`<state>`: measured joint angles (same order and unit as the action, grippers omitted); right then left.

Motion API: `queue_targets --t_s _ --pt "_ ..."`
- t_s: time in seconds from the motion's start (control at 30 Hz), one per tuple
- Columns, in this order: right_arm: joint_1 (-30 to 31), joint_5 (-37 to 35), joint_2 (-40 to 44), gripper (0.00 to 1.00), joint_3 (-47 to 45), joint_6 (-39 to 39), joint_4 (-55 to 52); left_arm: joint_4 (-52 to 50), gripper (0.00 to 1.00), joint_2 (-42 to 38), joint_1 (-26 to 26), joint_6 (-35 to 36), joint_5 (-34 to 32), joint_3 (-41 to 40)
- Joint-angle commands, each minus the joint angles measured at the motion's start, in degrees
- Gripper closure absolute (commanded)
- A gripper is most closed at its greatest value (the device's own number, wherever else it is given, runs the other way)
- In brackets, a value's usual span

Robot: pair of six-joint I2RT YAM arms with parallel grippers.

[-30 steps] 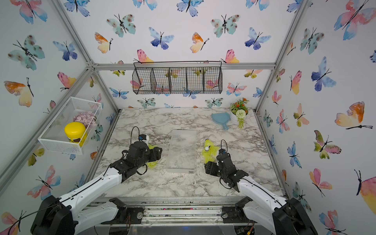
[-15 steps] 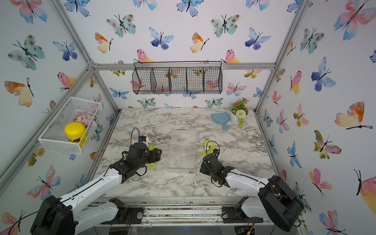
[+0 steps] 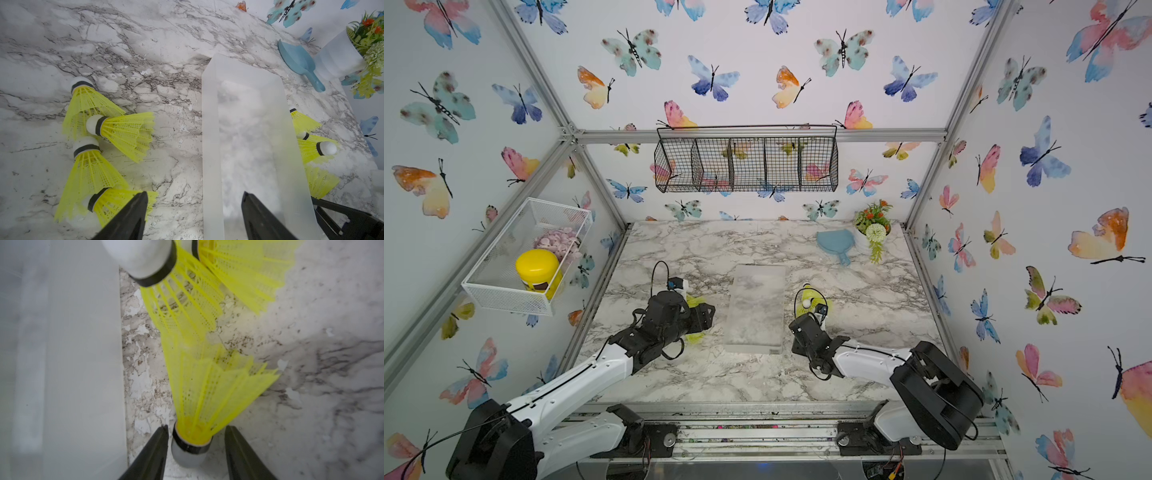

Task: Put the shuttlecocks into the storage box
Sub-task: Pick up the shuttlecock at the center of the board.

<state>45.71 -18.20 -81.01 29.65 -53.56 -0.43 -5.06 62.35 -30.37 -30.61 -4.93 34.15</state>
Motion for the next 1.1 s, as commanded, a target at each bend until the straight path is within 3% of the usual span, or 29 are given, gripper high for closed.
queue_targets --t_s 0.0,0.17,0.4,0.6,0.73,0.93,1.07 --pt "0.5 -3.4 -1.0 0.51 0.8 -0.2 0.0 0.4 0.24 0.1 0.4 0.5 0.5 -0.5" --pt "0.5 -3.7 -1.9 0.56 0.4 1.7 1.0 0.4 0.24 0.3 0.3 0.5 0.5 -0.5" --pt "0.5 -5.0 1.4 0.72 0.4 4.3 -1.2 0.0 0.23 0.3 0.4 0.9 0.6 -0.2" --pt "0.5 -5.4 6.0 0.75 0.8 10.2 -2.7 -0.2 0.23 1.5 0.4 3.6 2.9 1.3" --pt "0.5 -3.4 9.2 0.74 2.3 15.9 -4.6 0.5 0.23 2.0 0.3 7.0 7.5 2.8" --pt "0.5 4.7 11.3 0.72 5.3 27.5 -4.1 2.1 0.26 3.3 0.1 14.5 20.1 6.5" --pt "0.5 6.5 11.3 0.73 8.0 31.3 -5.7 1.5 0.27 5.3 -1.6 18.1 23.7 10.5"
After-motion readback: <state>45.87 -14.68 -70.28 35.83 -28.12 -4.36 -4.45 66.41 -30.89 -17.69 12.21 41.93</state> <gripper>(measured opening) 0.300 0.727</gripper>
